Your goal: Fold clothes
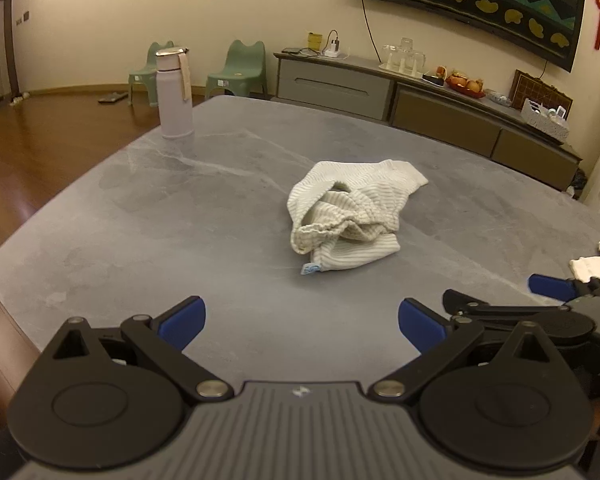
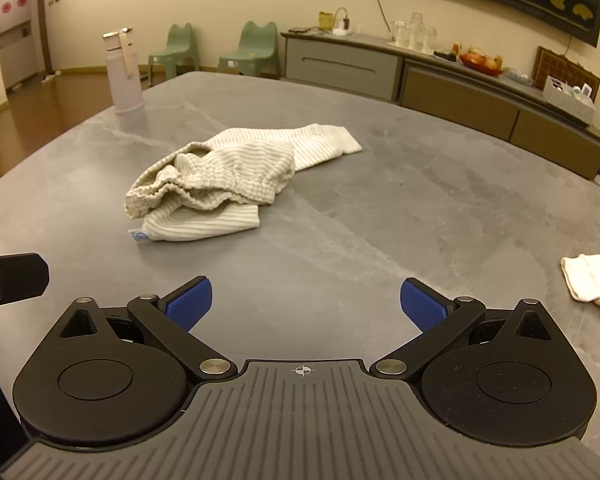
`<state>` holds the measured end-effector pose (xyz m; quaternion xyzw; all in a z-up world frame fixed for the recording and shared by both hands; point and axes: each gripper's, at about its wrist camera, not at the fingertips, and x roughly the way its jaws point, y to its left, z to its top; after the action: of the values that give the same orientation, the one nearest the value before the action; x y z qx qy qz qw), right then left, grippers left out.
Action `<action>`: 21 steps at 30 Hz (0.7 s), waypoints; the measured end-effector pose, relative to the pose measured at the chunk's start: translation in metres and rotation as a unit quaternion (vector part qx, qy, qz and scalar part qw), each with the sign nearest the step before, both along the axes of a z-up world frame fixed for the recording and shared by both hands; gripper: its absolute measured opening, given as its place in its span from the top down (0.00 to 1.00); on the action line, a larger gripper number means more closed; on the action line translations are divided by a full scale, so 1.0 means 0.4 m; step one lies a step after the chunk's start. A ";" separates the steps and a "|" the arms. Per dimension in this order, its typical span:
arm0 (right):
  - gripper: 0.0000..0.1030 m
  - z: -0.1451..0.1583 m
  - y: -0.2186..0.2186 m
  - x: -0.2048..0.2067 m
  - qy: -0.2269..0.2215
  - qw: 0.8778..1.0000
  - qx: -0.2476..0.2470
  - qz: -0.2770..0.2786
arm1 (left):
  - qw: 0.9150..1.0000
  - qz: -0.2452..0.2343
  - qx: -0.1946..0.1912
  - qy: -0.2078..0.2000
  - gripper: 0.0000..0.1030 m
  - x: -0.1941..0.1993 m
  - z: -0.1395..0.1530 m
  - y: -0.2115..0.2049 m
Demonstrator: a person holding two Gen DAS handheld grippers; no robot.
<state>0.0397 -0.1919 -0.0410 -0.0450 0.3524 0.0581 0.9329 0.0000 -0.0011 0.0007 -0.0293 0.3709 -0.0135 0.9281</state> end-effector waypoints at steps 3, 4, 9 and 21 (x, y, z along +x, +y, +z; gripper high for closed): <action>0.00 0.005 0.008 -0.002 -0.006 1.000 -0.012 0.003 | 1.000 -0.001 0.004 -0.004 0.00 -0.001 -0.003 0.003; 0.00 0.007 0.011 -0.002 -0.008 1.000 -0.016 0.004 | 1.000 -0.001 0.007 -0.005 0.00 -0.003 -0.003 0.003; 0.00 0.013 0.017 -0.006 -0.013 1.000 -0.024 0.011 | 1.000 0.001 0.020 -0.006 0.00 -0.008 -0.012 -0.012; 0.00 0.016 0.018 0.000 -0.009 1.000 -0.023 0.015 | 1.000 -0.002 0.002 0.014 0.00 -0.006 -0.013 0.000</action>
<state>0.0399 -0.1846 -0.0347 -0.0721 0.3443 0.0635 0.9339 -0.0024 -0.0013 -0.0047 -0.0274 0.3837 -0.0141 0.9229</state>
